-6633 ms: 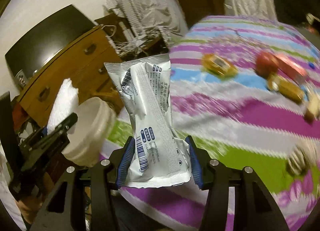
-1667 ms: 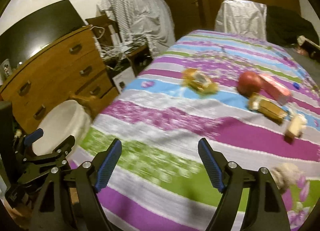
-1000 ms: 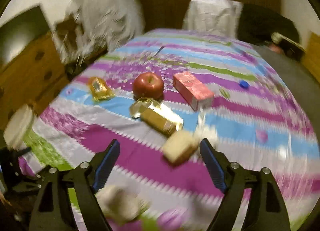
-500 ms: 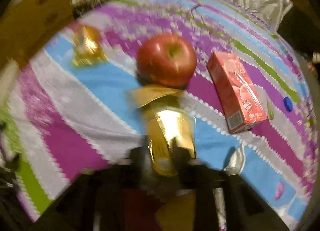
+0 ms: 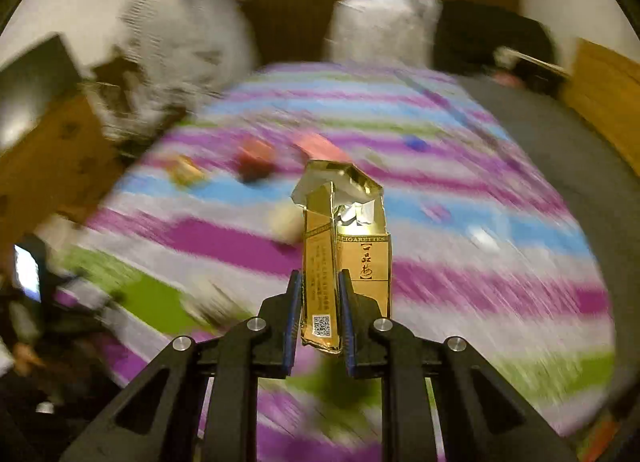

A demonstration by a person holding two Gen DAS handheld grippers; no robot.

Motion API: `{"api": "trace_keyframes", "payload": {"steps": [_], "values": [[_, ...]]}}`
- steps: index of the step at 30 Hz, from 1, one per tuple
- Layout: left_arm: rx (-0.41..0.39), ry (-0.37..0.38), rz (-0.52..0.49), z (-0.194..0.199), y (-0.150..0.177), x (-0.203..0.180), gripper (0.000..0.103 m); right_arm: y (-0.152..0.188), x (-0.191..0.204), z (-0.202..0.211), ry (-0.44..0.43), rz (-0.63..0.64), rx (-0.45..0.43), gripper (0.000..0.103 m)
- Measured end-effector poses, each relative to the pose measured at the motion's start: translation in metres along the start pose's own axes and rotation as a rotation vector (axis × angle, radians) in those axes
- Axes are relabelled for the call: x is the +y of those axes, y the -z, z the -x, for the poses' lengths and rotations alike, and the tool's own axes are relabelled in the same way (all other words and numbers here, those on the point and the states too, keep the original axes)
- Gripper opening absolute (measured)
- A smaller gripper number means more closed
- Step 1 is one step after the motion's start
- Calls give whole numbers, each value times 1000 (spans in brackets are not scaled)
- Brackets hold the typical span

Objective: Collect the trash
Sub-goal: 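Lift the gold box with the right tool while the left tool grasps the white knotted cloth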

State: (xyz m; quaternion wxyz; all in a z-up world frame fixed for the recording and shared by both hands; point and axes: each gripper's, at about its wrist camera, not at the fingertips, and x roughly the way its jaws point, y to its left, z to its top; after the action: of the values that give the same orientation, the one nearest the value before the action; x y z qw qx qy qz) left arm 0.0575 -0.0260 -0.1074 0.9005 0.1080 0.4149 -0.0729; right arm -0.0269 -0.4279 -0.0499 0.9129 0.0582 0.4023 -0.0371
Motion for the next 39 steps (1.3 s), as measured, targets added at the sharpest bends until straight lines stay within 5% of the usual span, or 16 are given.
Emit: {"api": "trace_keyframes", "payload": {"steps": [7, 14, 20, 30, 32, 33, 35, 36, 39], "values": [[-52, 67, -108, 12, 8, -38, 97, 63, -9, -46, 89, -116, 71, 23], [-129, 126, -222, 24, 6, -58, 97, 65, 3, -35, 44, -99, -37, 66], [-177, 307, -370, 22, -17, -93, 97, 56, -33, 13, -31, -169, -161, 92], [-111, 458, -503, -26, -51, -144, 83, 70, -53, -41, -90, -219, 6, 89], [-93, 478, -488, -34, -51, -147, 77, 74, -50, -52, -110, -216, 37, 80], [-81, 501, -479, -36, -51, -148, 67, 76, -48, -56, -117, -214, 53, 66], [-74, 516, -472, -36, -50, -154, 52, 81, -46, -68, -95, -222, 85, 54], [-71, 501, -481, -37, -47, -159, 44, 83, -46, -69, -85, -227, 80, 53], [-96, 453, -502, -34, -42, -165, 42, 87, -50, -68, -100, -267, 57, 52]]}}
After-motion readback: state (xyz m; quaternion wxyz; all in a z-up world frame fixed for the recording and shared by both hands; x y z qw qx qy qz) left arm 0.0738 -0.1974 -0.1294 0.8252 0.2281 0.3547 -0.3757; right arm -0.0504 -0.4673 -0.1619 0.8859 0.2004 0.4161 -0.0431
